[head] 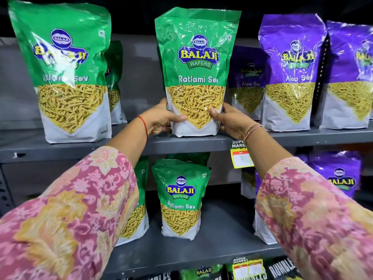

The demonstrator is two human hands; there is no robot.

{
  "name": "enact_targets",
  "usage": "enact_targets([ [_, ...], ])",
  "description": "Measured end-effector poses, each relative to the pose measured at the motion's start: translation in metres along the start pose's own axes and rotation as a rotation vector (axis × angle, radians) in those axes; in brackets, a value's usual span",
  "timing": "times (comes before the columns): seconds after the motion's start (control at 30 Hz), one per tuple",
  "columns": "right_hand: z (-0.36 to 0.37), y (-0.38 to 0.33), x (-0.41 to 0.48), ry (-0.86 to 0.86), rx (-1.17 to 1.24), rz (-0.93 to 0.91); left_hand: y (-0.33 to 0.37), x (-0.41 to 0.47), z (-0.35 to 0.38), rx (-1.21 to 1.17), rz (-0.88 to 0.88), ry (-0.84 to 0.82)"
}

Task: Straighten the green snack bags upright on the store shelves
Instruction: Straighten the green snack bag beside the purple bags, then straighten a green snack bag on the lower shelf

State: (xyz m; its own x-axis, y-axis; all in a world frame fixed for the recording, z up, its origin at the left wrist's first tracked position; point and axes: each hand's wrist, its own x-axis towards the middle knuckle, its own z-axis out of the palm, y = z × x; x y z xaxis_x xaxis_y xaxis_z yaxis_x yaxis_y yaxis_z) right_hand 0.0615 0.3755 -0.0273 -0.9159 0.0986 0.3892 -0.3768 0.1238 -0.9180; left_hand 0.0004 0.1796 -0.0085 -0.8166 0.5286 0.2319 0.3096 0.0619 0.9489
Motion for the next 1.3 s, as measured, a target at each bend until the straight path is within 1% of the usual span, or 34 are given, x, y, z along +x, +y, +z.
enact_targets([
  [0.13,0.0,-0.001,-0.001,0.028,-0.02,0.017,0.0,0.002,0.001,-0.003,-0.012,0.022],
  [0.27,0.001,0.0,-0.001,0.02,-0.026,0.034,-0.001,0.005,-0.001,-0.018,-0.02,0.02],
  [0.37,-0.001,0.001,-0.004,0.019,-0.049,0.045,-0.005,-0.001,0.0,-0.02,0.001,0.022],
  [0.4,-0.001,0.003,-0.006,0.02,-0.07,0.038,-0.008,-0.005,0.002,-0.002,0.021,0.047],
  [0.43,0.001,0.003,-0.008,0.041,-0.111,0.002,-0.012,-0.011,0.004,0.024,0.071,0.102],
  [0.47,0.005,0.006,-0.012,0.102,-0.187,-0.07,-0.017,-0.019,0.006,0.049,0.149,0.199],
  [0.5,0.013,0.009,-0.019,0.22,-0.294,-0.172,-0.024,-0.029,0.008,0.07,0.243,0.334],
  [0.57,0.034,0.02,-0.041,0.532,-0.501,-0.449,-0.038,-0.059,0.013,0.103,0.475,0.651],
  [0.6,0.047,0.028,-0.054,0.664,-0.547,-0.599,-0.049,-0.075,0.015,0.124,0.598,0.782],
  [0.63,0.064,0.039,-0.068,0.745,-0.549,-0.721,-0.062,-0.092,0.015,0.157,0.692,0.869],
  [0.67,0.082,0.055,-0.08,0.763,-0.517,-0.805,-0.079,-0.107,0.014,0.193,0.739,0.912],
  [0.7,0.098,0.072,-0.091,0.718,-0.476,-0.847,-0.098,-0.119,0.013,0.218,0.737,0.922],
  [0.73,0.116,0.091,-0.1,0.614,-0.431,-0.826,-0.121,-0.13,0.008,0.229,0.679,0.918],
  [0.77,0.133,0.111,-0.108,0.483,-0.388,-0.738,-0.146,-0.138,0.002,0.221,0.586,0.916],
  [0.87,0.179,0.172,-0.111,0.135,-0.303,-0.278,-0.222,-0.152,-0.035,0.122,0.218,0.92],
  [0.93,0.199,0.212,-0.097,-0.02,-0.295,0.005,-0.266,-0.155,-0.064,0.136,-0.056,0.852],
  [1.0,0.214,0.243,-0.079,-0.082,-0.282,0.19,-0.302,-0.152,-0.09,0.141,-0.247,0.75],
  [1.07,0.224,0.265,-0.065,-0.099,-0.212,0.327,-0.327,-0.145,-0.107,0.124,-0.336,0.626],
  [1.17,0.236,0.291,-0.05,-0.077,-0.098,0.464,-0.351,-0.133,-0.12,0.044,-0.365,0.435],
  [1.23,0.24,0.305,-0.044,-0.057,-0.016,0.502,-0.359,-0.127,-0.122,-0.021,-0.369,0.371],
  [1.3,0.245,0.313,-0.041,-0.073,-0.009,0.495,-0.362,-0.122,-0.123,-0.043,-0.376,0.321],
])
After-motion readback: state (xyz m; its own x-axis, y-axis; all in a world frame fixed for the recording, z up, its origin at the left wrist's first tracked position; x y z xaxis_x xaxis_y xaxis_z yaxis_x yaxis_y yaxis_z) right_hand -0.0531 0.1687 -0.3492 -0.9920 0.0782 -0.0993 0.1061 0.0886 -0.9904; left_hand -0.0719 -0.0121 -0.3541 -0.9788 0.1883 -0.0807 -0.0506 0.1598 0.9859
